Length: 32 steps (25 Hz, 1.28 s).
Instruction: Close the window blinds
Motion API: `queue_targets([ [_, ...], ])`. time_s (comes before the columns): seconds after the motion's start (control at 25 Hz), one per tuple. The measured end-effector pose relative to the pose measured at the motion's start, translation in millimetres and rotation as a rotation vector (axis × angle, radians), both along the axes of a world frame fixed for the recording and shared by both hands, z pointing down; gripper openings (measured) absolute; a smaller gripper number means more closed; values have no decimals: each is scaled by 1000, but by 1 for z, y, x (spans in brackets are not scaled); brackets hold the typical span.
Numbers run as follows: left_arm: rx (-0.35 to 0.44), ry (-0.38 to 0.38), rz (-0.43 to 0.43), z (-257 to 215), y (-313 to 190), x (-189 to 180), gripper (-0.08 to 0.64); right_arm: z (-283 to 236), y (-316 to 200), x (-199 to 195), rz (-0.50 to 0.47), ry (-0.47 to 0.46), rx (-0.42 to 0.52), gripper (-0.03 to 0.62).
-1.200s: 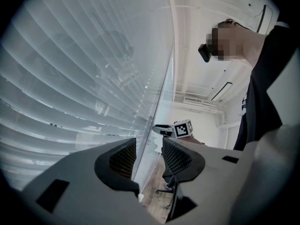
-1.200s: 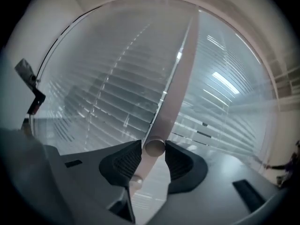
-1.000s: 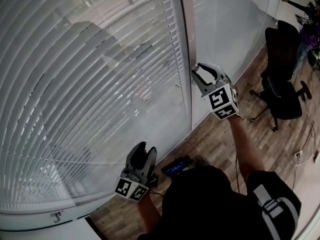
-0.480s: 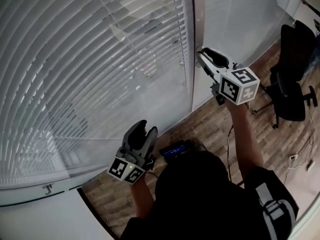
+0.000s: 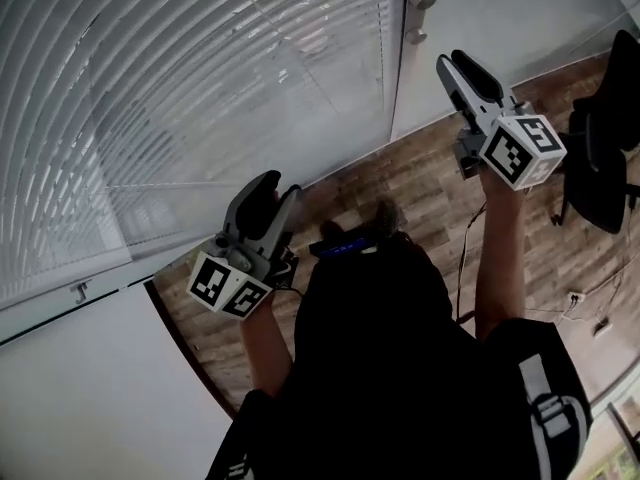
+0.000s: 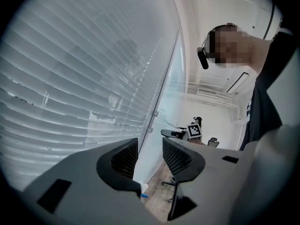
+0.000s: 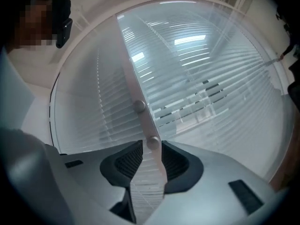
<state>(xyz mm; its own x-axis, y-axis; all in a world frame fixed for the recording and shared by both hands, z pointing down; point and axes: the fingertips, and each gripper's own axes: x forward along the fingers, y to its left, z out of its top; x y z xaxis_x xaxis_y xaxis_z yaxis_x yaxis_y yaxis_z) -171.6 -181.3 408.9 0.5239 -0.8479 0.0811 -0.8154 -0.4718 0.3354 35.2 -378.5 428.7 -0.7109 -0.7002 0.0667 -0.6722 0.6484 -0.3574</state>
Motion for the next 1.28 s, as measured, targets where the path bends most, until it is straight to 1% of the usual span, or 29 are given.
queue_targets([
  [0.16, -12, 5, 28, 3, 10, 12, 173, 30, 36, 8, -24, -39, -73, 130],
  [0.36, 20, 22, 117, -1, 19, 33, 173, 62, 99, 30, 5, -72, -143, 129],
  [0.48, 36, 43, 152, 0, 40, 40, 173, 75, 136, 38, 28, -59, -167, 129],
  [0.56, 47, 67, 158, 4, 58, 39, 173, 78, 159, 39, 41, -43, -160, 129],
  [0.6, 46, 86, 157, 8, 70, 38, 173, 79, 171, 39, 44, -15, -146, 130],
  [0.64, 37, 104, 151, 14, 84, 37, 173, 78, 181, 38, 48, 33, -123, 130],
  [0.72, 1, 124, 133, 24, 112, 33, 173, 69, 195, 32, 58, 179, -42, 130],
  [0.8, -13, 138, 118, 28, 137, 33, 173, 43, 194, 28, 80, 348, 91, 132],
  [0.84, -6, 144, 110, 27, 144, 34, 173, 26, 186, 27, 97, 422, 169, 132],
  [0.92, 28, 146, 88, 20, 152, 36, 173, -9, 157, 23, 135, 530, 313, 138],
  [0.96, 46, 143, 72, 16, 155, 34, 173, -24, 141, 19, 152, 564, 369, 143],
  [1.04, 71, 137, 33, 9, 158, 24, 173, -46, 105, 6, 177, 611, 441, 143],
  [1.16, 74, 140, -34, 8, 149, 12, 173, -66, 50, -18, 183, 676, 492, 143],
  [1.28, 80, 118, -70, 4, 133, 26, 173, -79, 8, -33, 164, 720, 532, 143],
])
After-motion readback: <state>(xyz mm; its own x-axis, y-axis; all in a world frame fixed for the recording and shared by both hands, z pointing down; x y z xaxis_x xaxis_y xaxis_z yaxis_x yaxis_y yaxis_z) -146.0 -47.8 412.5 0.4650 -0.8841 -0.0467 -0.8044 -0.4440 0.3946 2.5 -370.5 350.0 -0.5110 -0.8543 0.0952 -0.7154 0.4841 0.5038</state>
